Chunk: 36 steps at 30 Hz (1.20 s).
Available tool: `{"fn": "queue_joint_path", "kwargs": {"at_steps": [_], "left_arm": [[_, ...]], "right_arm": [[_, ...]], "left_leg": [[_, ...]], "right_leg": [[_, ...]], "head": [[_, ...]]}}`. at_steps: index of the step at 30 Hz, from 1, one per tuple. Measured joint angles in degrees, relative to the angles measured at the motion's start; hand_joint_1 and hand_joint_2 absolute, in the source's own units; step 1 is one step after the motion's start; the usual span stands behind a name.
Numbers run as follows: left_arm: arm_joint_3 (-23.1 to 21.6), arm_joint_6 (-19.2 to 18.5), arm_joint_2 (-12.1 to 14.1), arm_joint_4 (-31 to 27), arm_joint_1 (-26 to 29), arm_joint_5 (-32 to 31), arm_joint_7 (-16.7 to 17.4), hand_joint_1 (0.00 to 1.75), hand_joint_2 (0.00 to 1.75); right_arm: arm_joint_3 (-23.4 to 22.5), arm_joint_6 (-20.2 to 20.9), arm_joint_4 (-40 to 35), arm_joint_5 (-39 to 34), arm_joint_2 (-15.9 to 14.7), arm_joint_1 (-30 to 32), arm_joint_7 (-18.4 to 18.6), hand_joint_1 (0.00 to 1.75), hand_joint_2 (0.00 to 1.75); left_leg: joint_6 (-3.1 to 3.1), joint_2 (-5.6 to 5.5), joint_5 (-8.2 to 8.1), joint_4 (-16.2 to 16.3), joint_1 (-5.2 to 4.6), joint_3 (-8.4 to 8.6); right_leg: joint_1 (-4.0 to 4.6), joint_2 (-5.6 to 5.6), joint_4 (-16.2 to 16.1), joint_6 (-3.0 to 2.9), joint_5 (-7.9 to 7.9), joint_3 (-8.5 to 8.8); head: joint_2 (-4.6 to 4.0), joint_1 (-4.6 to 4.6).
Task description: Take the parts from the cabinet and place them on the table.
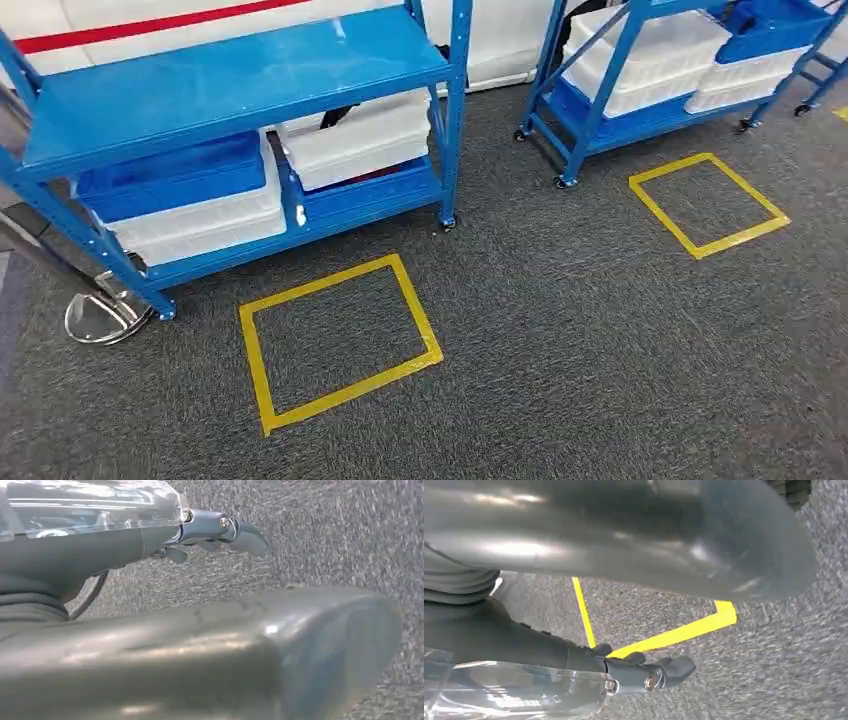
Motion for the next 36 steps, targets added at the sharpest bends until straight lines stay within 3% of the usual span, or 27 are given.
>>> {"fn": "queue_joint_path", "kwargs": {"at_steps": [1,2,3,4,5,9,10,11,12,14,15,16,18,19,20,21,23,25,26,27,28,29,30,31,32,35,36], "left_arm": [[0.0,0.0,0.0,0.0,0.0,0.0,0.0,0.0,0.0],[0.0,0.0,0.0,0.0,0.0,0.0,0.0,0.0,0.0],[0.0,0.0,0.0,0.0,0.1,0.0,0.0,0.0,0.0],[0.0,0.1,-0.4,0.1,0.2,-0.3,-0.1,0.0,0.0],[0.0,0.2,-0.4,0.1,0.2,-0.4,-0.2,0.0,0.0],[-0.1,0.0,-1.6,-0.3,0.2,-0.5,-0.3,0.0,0.0],[-0.1,0.1,-1.8,-0.4,0.2,-0.6,-0.3,0.0,0.0],[-0.1,0.1,-2.4,-0.7,0.2,-0.6,-0.3,0.0,0.0],[-0.2,0.0,-3.0,-0.8,0.0,-0.8,-0.3,0.0,0.0],[-0.2,-0.1,-3.6,-1.6,-0.1,-0.9,-0.3,0.0,0.0],[-0.2,-0.4,-3.9,-1.8,-0.1,-0.9,-0.3,0.0,0.0],[-0.2,-0.7,-4.0,-2.2,0.1,-0.9,-0.3,0.0,0.0],[-0.2,-1.2,-4.2,-2.9,0.4,-0.9,-0.2,0.0,0.0],[-0.2,-1.4,-4.4,-3.3,0.4,-0.9,-0.2,0.0,0.0],[-0.2,-1.7,-4.5,-3.6,0.3,-0.9,-0.2,0.0,0.0],[-0.2,-2.0,-4.7,-3.9,0.2,-0.9,-0.2,0.0,0.0],[-0.2,-2.4,-5.2,-4.9,0.4,-0.9,-0.1,0.0,0.0],[-0.2,-2.8,-5.6,-5.4,0.6,-0.9,0.0,0.0,0.0],[-0.2,-2.9,-6.0,-5.5,0.7,-0.9,0.0,0.0,0.0],[-0.2,-3.0,-6.1,-5.9,0.7,-1.0,-0.1,0.0,0.0],[-0.2,-3.2,-6.3,-6.2,0.6,-1.0,-0.3,0.0,0.0],[-0.2,-3.4,-6.3,-6.6,0.5,-1.0,-0.6,0.0,0.0],[-0.2,-3.8,-6.6,-6.9,0.5,-1.0,-0.9,0.0,0.0],[-0.2,-4.1,-6.8,-7.1,0.6,-1.0,-1.0,0.0,0.0],[-0.2,-4.2,-7.1,-7.3,0.7,-1.0,-1.1,0.0,0.0],[-0.2,-4.4,-7.7,-8.0,0.8,-1.0,-1.3,0.0,0.0],[-0.2,-4.4,-7.7,-8.2,0.8,-1.0,-1.3,0.0,0.0]], "right_arm": [[0.0,0.0,0.0,0.0,0.0,0.0,0.0,0.0,0.0],[-0.1,0.0,0.0,0.1,0.0,0.0,0.0,0.0,0.0],[-0.2,0.0,0.0,0.2,0.0,0.0,0.0,0.0,0.0],[-0.3,0.0,0.0,0.4,-0.1,0.1,0.2,0.0,0.0],[-0.5,0.2,0.0,0.5,-0.1,0.2,0.4,0.0,0.0],[-0.7,0.3,-0.5,0.7,-0.1,-0.3,1.1,0.0,0.0],[-0.7,0.5,-0.5,0.7,0.0,-0.3,1.2,0.0,0.0],[-0.8,0.6,-0.8,0.7,0.0,-0.2,1.4,0.0,0.0],[-0.9,0.7,-1.0,0.7,0.0,-0.1,1.6,0.0,0.0],[-1.0,0.9,-1.1,0.7,0.0,0.0,1.6,0.0,0.0],[-1.0,1.0,-1.2,0.7,0.0,-0.1,1.6,0.0,0.0],[-1.0,1.1,-1.4,0.7,0.0,-0.1,1.6,0.0,0.0],[-1.0,1.1,-1.4,0.8,0.0,-0.2,1.6,0.0,0.0],[-1.0,1.1,-1.4,0.9,0.0,-0.2,1.6,0.0,0.0],[-1.0,1.1,-1.4,0.9,0.0,-0.2,1.6,0.0,0.0],[-1.0,1.1,-1.4,0.9,0.0,-0.2,1.6,0.0,0.0],[-1.0,1.2,-1.6,1.0,0.0,-0.5,1.6,0.0,0.0],[-1.0,1.3,-1.7,1.1,0.0,-0.9,1.6,0.0,0.0],[-1.1,1.3,-1.8,1.1,0.0,-0.7,1.6,0.0,0.0],[-1.3,1.3,-1.8,0.8,0.0,-0.7,1.4,0.0,0.0],[-1.5,1.2,-1.9,0.4,0.0,-0.7,1.2,0.0,0.0],[-1.7,1.2,-1.9,0.2,0.0,-0.7,1.0,0.0,0.0],[-2.0,1.1,-1.9,0.0,0.0,-0.7,0.9,0.0,0.0],[-2.3,1.1,-1.9,-0.1,0.0,-0.7,0.9,0.0,0.0],[-2.3,1.1,-1.9,-0.1,0.0,-0.7,0.9,0.0,0.0],[-2.4,1.1,-2.0,-0.1,-0.1,-0.5,0.9,0.0,0.0],[-2.4,1.1,-2.0,-0.1,-0.1,-0.6,0.9,0.0,0.0]], "left_leg": [[0.0,-0.22,0.02,0.0,0.0,-0.04],[-0.02,-1.14,0.03,0.1,0.0,-0.16],[-0.05,-1.98,0.04,0.2,0.04,-0.18],[-0.79,-4.68,-0.39,1.1,0.41,-0.14],[-1.25,-5.29,-0.65,1.6,0.3,-0.9],[-3.01,-7.8,-0.24,1.6,0.62,-1.69],[-3.1,-6.36,-0.52,2.0,0.63,-1.71],[-3.31,-2.37,-1.63,3.7,0.33,-2.38],[-3.47,-0.85,-3.67,7.3,0.44,-4.25],[-3.72,-0.31,-7.6,16.1,0.64,-8.63],[-3.84,-0.22,-8.34,19.3,0.64,-10.25],[-3.87,-0.17,-7.45,19.4,0.65,-10.35],[-3.62,0.18,-3.27,12.8,0.63,-6.84],[-3.27,1.09,-0.61,6.8,0.55,-3.67],[-2.76,3.8,-0.24,2.4,0.24,-1.61],[-2.16,4.94,-0.49,2.2,-0.21,-1.5],[-1.84,3.6,-0.42,2.2,-0.43,-1.94],[-1.04,2.27,-0.02,1.3,-0.11,-1.36],[-0.82,1.91,0.36,0.9,0.12,-1.0],[-0.26,1.73,0.49,0.7,0.32,-0.96],[-0.17,1.3,0.52,0.7,0.29,-1.1],[-0.11,0.72,0.49,0.7,0.29,-1.19],[-0.1,0.24,0.47,0.7,0.24,-1.2],[-0.09,-0.17,0.44,0.7,0.23,-1.13],[-0.13,-0.54,0.32,0.7,0.24,-0.93],[-0.82,-1.45,-0.36,1.1,0.33,-0.25],[-1.31,-1.52,-0.81,1.8,-0.19,-0.63]], "right_leg": [[-0.04,0.09,0.9,0.06,-0.34,-0.46],[-0.17,0.29,3.9,0.26,-1.13,-2.07],[-0.31,0.33,4.1,0.44,-0.26,-2.28],[-1.05,2.59,-9.1,0.86,8.0,3.9],[-1.38,6.22,-10.7,0.9,7.18,4.62],[-0.82,3.65,-11.2,-0.54,7.47,4.43],[-1.1,2.78,-11.8,-1.01,7.76,4.71],[-1.03,2.07,-12.0,-1.28,7.77,4.98],[-0.85,1.16,-12.0,-1.69,7.64,5.02],[-0.55,-0.71,-12.0,-1.97,7.44,5.03],[-0.43,-1.52,-12.0,-2.03,7.35,5.04],[-0.39,-2.26,-12.0,-2.01,7.26,5.16],[-0.34,-3.5,-12.0,-1.86,6.94,5.61],[-0.31,-4.2,-12.0,-1.67,6.71,6.01],[-0.21,-4.83,-12.0,-1.43,6.49,6.29],[0.14,-5.43,-11.9,-1.02,6.25,6.35],[-0.04,-6.18,-12.2,-0.4,6.23,6.65],[0.17,-7.17,-12.5,0.34,6.02,7.27],[-0.29,-4.19,-11.5,0.72,5.37,7.21],[-0.38,-1.59,-9.1,0.65,3.48,5.87],[-0.33,-0.17,-4.7,0.65,1.1,3.6],[-0.33,0.38,0.5,0.7,-1.17,0.85],[-0.32,0.49,4.5,0.75,-2.29,-1.43],[-0.33,0.49,5.9,0.79,-1.76,-2.45],[-0.36,0.49,4.4,0.77,0.28,-2.18],[-0.54,0.79,-10.0,0.45,8.86,3.77],[-0.24,1.17,-11.5,0.37,8.08,4.07]], "head": [[0.0,0.02],[-0.02,0.02],[-0.02,0.0],[-0.02,0.02],[-0.02,0.06],[-0.02,0.02],[-0.02,-0.02],[-0.02,-0.31],[-0.02,-0.42],[-0.02,-0.39],[-0.02,-0.42],[-0.02,-0.44],[-0.02,-0.44],[-0.02,-0.44],[-0.02,-0.42],[-0.02,-0.35],[-0.02,-0.35],[0.0,-0.37],[-0.02,-0.35],[-0.02,-0.11],[-0.02,-0.09],[0.0,0.0],[-0.02,0.0],[-0.02,-0.02],[0.0,0.0],[-0.02,0.02],[-0.02,0.0]]}}
